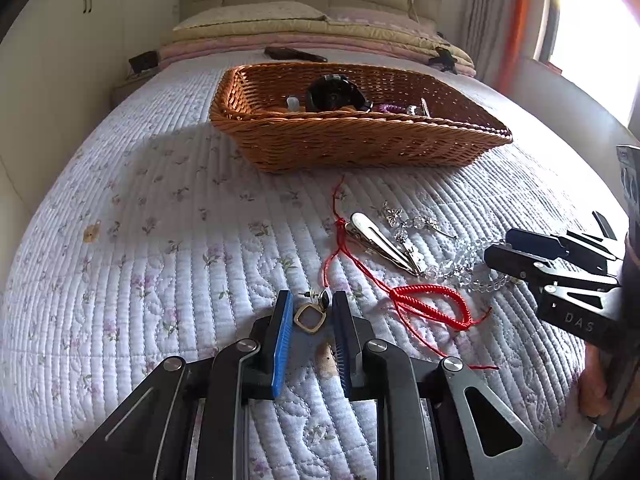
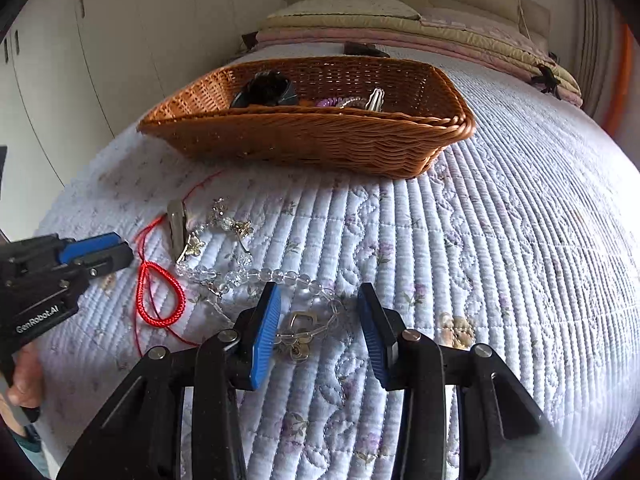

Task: Organize jewelry
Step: 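Grasp the small gold charm with left tool while right tool grasps a clear crystal piece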

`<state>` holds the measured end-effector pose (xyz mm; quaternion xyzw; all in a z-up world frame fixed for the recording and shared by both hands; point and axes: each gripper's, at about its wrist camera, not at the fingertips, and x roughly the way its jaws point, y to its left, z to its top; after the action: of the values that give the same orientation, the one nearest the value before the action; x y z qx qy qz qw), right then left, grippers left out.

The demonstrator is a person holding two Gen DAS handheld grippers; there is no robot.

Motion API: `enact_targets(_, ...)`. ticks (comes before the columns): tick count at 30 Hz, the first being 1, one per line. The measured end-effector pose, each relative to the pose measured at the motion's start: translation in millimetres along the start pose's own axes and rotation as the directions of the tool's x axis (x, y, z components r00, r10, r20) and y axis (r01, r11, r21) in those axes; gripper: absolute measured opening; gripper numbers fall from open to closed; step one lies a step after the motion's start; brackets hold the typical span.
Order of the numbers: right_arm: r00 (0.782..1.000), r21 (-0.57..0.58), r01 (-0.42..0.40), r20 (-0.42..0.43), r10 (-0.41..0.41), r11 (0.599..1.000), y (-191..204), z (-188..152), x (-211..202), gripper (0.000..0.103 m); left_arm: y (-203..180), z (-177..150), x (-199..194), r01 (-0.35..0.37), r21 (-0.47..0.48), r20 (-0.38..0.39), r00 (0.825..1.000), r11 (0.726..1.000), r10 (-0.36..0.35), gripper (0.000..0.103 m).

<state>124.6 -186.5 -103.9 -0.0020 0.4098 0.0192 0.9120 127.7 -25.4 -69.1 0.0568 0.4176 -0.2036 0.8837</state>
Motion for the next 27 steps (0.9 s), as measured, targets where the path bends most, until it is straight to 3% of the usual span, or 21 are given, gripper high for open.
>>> enact_targets(1,1.0,-0.015,0.014,-0.003,-0.014,1.0,3,0,1,0.041,-1,0,0,-0.002,0.003,0.001,1.0,1.0,0.002,0.02)
enact_targets(3,0.999,-0.049,0.043,-0.006,-0.044,0.998,10,-1,2,0.021,-3,0,0,-0.007,0.011,0.002,1.0,1.0,0.007,0.017)
enact_targets(5,0.999,-0.075,0.043,-0.001,-0.043,0.996,15,-2,2,0.011,-5,0,-1,-0.01,0.021,0.005,1.0,1.0,0.01,0.017)
enact_targets(16,0.994,0.036,-0.062,0.088,0.059,0.997,-10,-4,-22,0.011,-4,-5,-6,-0.003,0.021,0.027,1.0,1.0,0.002,0.016)
enact_targets(21,0.975,0.086,-0.155,0.172,0.138,0.984,-27,-3,-43,0.011,-2,-8,-13,0.01,0.014,0.049,0.999,1.0,-0.011,0.016)
enact_targets(27,0.96,0.115,-0.206,0.215,0.178,0.972,-37,-2,-55,0.011,0,-10,-19,0.009,0.002,0.074,0.997,1.0,-0.009,0.016)
